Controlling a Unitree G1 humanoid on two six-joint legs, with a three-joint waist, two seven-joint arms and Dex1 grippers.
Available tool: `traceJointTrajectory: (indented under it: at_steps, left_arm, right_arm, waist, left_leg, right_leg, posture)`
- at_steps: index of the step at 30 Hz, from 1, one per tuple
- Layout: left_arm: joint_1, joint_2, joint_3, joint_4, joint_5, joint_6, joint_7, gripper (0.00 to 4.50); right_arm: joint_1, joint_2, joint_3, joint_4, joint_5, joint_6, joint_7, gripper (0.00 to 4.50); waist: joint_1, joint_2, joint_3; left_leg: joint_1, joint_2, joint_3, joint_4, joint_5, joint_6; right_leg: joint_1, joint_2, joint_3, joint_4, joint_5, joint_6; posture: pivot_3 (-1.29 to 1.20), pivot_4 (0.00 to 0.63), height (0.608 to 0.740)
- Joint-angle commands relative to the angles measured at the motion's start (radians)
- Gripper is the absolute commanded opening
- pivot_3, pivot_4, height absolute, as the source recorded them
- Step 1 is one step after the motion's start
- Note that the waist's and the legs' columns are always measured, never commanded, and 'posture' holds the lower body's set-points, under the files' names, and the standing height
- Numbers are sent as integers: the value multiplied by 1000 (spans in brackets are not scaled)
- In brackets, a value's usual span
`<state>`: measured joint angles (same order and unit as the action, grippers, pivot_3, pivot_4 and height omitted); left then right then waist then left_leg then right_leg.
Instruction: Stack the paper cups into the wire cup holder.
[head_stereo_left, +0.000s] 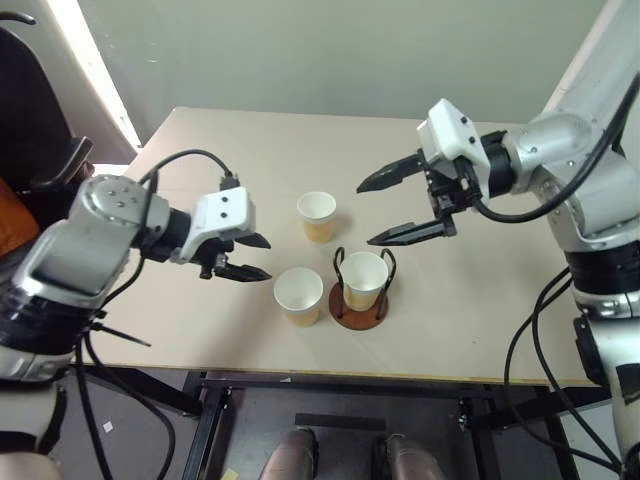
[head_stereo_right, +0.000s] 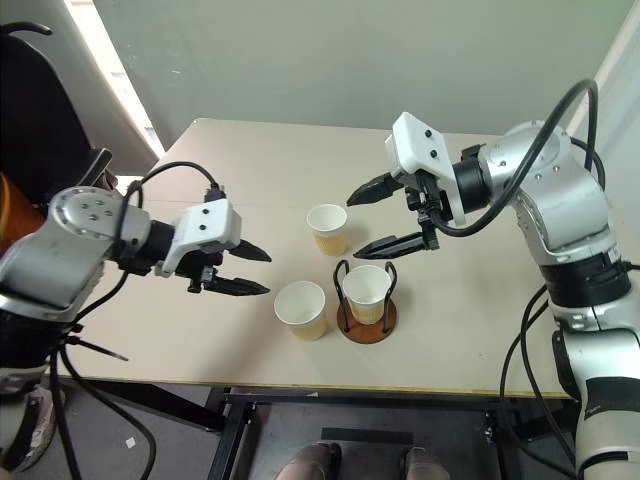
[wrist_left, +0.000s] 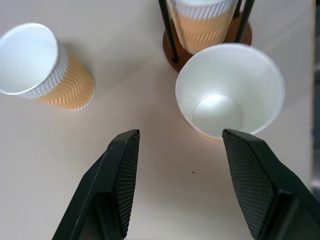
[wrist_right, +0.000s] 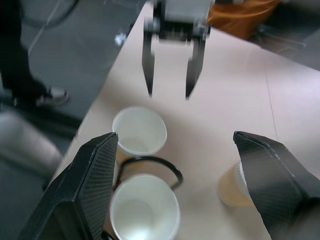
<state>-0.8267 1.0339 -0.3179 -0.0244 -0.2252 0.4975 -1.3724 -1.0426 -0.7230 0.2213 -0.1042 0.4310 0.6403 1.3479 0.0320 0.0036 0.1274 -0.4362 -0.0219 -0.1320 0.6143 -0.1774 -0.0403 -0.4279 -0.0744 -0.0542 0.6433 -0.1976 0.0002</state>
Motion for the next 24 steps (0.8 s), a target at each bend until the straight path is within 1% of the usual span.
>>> traceJointTrajectory:
  at_steps: [1, 6, 13, 16, 20, 23, 24]
  left_arm:
    - [-34, -38, -23, 32, 38, -34, -46, 2834]
    - [-72, -92, -31, 80, 66, -51, -80, 2834]
    - [-97, -164, -75, 153, 132, -79, -100, 2834]
    - [-96, -202, -107, 184, 173, -89, -91, 2834]
    - [-102, -227, -122, 211, 204, -105, -93, 2834]
    - [-108, -234, -116, 220, 205, -114, -113, 2245]
    - [-109, -234, -113, 220, 204, -119, -121, 1942]
  right_arm:
    - [55, -17, -66, -116, 53, 77, -62, 3818]
    - [132, -44, -75, -208, 73, 136, -107, 3818]
    - [156, -52, -76, -245, 78, 160, -147, 3818]
    - [166, -59, -79, -267, 81, 171, -161, 3818]
    - [171, -64, -77, -282, 86, 180, -176, 3818]
    - [173, -68, -75, -287, 86, 182, -185, 3847]
    - [174, -70, -74, -288, 85, 182, -187, 3847]
  waist:
    - [0, 0, 0]
    - [0, 0, 0]
    - [1, 0, 0]
    - [2, 0, 0]
    - [3, 0, 0]
    - [4, 0, 0]
    - [4, 0, 0]
  left_leg:
    - [0, 0, 0, 0, 1, 1]
    - [-1, 0, 0, 0, 5, 4]
    - [0, 0, 0, 0, 3, 9]
    - [0, 0, 1, 1, 7, 15]
    - [-1, 0, 1, 2, 8, 16]
    - [-1, 0, 1, 2, 8, 16]
    - [-1, 0, 1, 2, 8, 16]
  right_leg:
    - [0, 0, 0, 0, 0, 0]
    - [0, 0, 0, -1, 1, 4]
    - [0, 0, 0, 0, 2, 7]
    - [1, 0, 0, 0, 3, 8]
    - [1, 0, 0, 0, 4, 8]
    - [1, 0, 0, 0, 4, 9]
    - [1, 0, 0, 0, 4, 9]
  posture:
    - [0, 150, 740]
    - [0, 150, 740]
    - [0, 150, 740]
    - [0, 150, 740]
    - [0, 150, 740]
    - [0, 150, 740]
    - [0, 150, 740]
